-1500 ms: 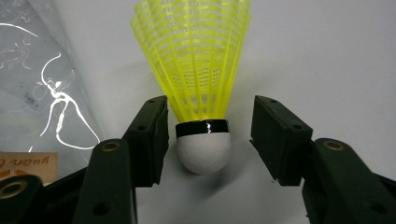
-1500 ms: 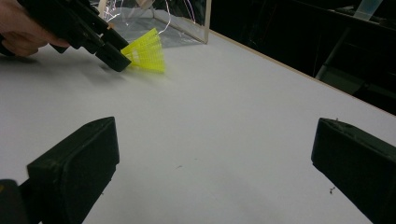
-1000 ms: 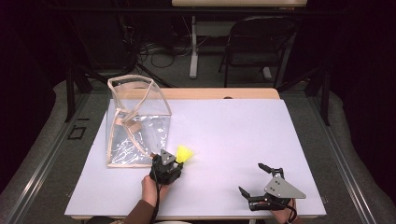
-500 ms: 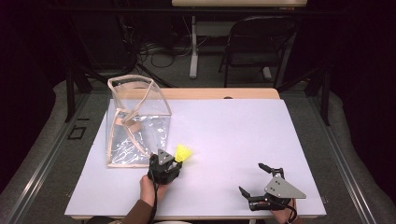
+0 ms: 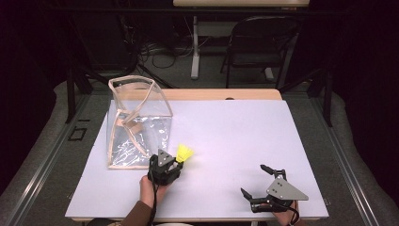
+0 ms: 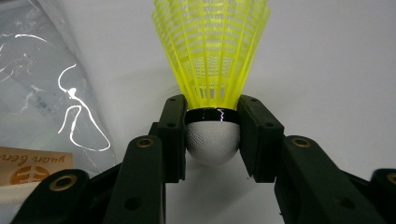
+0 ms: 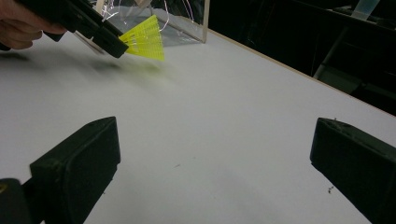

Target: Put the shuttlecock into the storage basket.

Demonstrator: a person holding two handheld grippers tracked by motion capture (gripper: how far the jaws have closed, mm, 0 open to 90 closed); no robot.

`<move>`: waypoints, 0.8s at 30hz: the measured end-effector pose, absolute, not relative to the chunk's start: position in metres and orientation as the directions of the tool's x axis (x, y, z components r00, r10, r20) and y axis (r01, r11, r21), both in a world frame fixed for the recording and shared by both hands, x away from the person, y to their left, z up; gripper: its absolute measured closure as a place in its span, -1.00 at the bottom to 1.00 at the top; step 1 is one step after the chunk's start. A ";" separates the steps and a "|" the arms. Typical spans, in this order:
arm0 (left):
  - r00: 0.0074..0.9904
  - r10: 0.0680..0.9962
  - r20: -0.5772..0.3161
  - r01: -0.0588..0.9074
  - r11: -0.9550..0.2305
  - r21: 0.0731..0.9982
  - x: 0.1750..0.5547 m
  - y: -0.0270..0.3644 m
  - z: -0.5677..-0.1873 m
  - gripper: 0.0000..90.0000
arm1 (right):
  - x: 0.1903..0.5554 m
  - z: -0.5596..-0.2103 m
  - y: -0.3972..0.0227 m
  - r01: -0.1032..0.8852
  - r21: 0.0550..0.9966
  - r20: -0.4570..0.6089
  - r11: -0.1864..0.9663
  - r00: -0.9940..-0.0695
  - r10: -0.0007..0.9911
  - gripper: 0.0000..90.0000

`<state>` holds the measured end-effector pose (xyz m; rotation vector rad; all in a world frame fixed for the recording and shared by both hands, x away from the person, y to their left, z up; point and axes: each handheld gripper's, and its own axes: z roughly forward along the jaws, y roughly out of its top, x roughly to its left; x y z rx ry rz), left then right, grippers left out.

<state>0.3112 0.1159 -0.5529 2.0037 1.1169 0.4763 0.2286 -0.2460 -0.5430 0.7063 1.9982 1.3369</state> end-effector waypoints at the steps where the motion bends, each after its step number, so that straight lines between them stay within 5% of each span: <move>1: 0.545 0.837 -0.046 0.545 -0.312 0.778 0.311 0.116 -0.552 0.44 | 0.229 -0.543 -0.246 0.089 0.935 -0.202 0.343 -0.661 0.722 -0.98; 24: 0.569 0.821 -0.045 0.501 -0.303 0.810 0.311 0.122 -0.536 0.44 | 0.229 -0.543 -0.246 0.092 0.935 -0.201 0.343 -0.661 0.723 -0.97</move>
